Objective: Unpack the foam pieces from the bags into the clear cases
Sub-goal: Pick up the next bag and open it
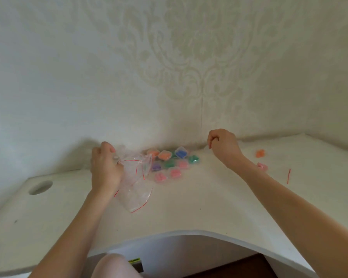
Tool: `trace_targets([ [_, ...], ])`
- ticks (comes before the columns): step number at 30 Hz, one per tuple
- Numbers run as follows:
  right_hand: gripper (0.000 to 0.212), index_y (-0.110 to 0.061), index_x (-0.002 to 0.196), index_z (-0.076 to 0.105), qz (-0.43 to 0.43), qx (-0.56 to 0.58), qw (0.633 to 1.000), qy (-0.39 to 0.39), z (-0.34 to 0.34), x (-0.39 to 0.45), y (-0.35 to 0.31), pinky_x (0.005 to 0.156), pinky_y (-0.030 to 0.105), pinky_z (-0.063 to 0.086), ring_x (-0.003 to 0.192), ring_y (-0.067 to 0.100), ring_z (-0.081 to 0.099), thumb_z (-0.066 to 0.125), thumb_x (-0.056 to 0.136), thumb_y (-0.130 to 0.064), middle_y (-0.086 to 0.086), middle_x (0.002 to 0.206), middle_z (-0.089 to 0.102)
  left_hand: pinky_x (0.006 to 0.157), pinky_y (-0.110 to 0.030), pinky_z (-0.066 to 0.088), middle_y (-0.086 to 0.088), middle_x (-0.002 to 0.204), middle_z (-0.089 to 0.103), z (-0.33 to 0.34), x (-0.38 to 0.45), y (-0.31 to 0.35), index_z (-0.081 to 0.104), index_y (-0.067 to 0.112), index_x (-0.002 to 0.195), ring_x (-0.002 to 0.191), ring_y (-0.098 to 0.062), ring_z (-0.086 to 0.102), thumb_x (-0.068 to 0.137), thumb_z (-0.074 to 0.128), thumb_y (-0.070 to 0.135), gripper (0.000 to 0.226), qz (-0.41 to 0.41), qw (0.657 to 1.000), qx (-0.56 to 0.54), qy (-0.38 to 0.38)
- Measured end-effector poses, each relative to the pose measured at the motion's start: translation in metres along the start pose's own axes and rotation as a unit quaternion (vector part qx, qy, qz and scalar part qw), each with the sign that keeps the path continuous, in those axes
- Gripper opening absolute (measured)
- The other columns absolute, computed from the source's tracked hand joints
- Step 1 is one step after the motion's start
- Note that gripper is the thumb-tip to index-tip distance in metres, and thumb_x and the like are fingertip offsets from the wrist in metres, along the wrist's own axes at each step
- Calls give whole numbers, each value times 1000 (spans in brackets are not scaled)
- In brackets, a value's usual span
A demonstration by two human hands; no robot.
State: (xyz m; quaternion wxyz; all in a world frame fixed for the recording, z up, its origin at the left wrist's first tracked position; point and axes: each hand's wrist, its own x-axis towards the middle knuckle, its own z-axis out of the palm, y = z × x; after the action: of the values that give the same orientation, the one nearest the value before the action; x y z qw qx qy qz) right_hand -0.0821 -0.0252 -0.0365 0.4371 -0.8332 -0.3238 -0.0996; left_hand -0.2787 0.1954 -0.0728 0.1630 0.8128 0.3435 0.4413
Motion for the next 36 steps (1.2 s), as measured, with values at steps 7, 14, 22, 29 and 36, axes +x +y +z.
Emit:
trace_targets([
  [7,36,-15,56,48,3,-31,999,5,-16,5,9,53,22,32,68,20,48,35,74,13,4,72,51,71,-29,43,-9,82,70,1,13,7,72,8,79,83,-31,62,65,40,-10,39,190,979,14,-71],
  [14,21,-7,83,53,25,-112,991,-64,-28,-2,19,58,25,27,82,21,44,39,86,9,12,101,48,78,-30,38,-9,102,63,5,17,13,60,11,117,93,-24,56,93,42,7,30,-2,988,-107,-113],
  [22,13,-8,79,42,79,-84,989,-89,-36,-16,13,53,22,25,78,22,39,44,86,4,7,90,42,75,-33,42,-9,94,62,18,15,-3,67,15,89,100,-33,56,88,57,23,13,63,955,225,-185],
  [29,20,-14,72,37,123,-14,992,-31,-43,-13,23,54,24,29,60,15,33,33,86,-1,1,72,40,87,-40,32,-20,105,62,4,20,37,54,7,116,111,-38,45,86,44,-1,32,-33,987,151,-45],
  [36,27,-18,75,38,142,112,983,-28,-64,-22,34,55,32,27,61,18,32,26,78,7,4,70,37,79,-38,33,-9,96,65,24,-11,129,62,11,105,104,-34,47,82,49,0,28,154,988,12,-3],
])
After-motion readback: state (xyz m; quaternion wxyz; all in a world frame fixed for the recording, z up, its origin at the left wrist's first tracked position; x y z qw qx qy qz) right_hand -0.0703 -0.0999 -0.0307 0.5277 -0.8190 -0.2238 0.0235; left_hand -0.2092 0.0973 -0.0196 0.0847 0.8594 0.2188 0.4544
